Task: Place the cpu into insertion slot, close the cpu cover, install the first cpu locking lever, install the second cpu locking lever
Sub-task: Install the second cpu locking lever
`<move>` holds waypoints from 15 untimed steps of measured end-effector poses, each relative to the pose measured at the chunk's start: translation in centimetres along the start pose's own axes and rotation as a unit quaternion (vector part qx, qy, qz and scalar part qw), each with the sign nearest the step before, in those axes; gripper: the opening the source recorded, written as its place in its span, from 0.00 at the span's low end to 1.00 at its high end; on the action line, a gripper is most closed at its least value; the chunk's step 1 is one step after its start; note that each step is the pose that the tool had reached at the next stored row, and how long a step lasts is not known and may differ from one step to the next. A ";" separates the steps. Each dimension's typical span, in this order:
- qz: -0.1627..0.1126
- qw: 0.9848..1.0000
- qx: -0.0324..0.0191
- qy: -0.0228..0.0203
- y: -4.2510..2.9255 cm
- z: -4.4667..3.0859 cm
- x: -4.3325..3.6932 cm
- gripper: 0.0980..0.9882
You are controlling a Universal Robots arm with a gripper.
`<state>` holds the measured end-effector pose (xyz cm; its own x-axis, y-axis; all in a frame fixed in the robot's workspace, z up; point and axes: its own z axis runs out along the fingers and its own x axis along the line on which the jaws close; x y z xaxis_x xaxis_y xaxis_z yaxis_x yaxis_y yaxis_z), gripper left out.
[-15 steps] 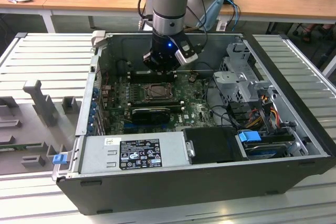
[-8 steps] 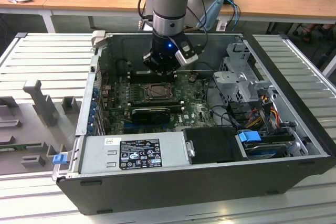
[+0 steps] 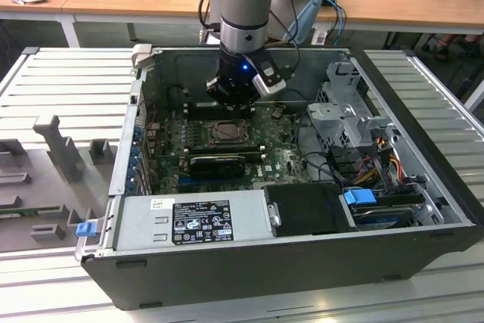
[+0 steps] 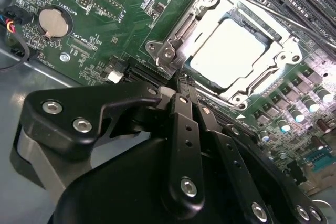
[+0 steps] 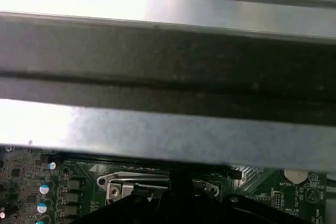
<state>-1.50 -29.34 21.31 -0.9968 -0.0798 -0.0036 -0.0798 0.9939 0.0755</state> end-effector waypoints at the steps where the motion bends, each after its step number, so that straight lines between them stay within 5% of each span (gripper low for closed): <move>1: 0.000 1.000 0.000 0.000 -0.11 0.00 0.01 0.01; 5: 0.000 1.000 0.000 0.000 -0.82 -0.06 0.07 0.01; 15: 0.000 1.000 0.000 0.000 -0.98 -0.95 0.08 0.01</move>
<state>-1.50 -30.39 22.19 -0.9968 -0.0799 -0.0037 -0.0799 0.9939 0.0756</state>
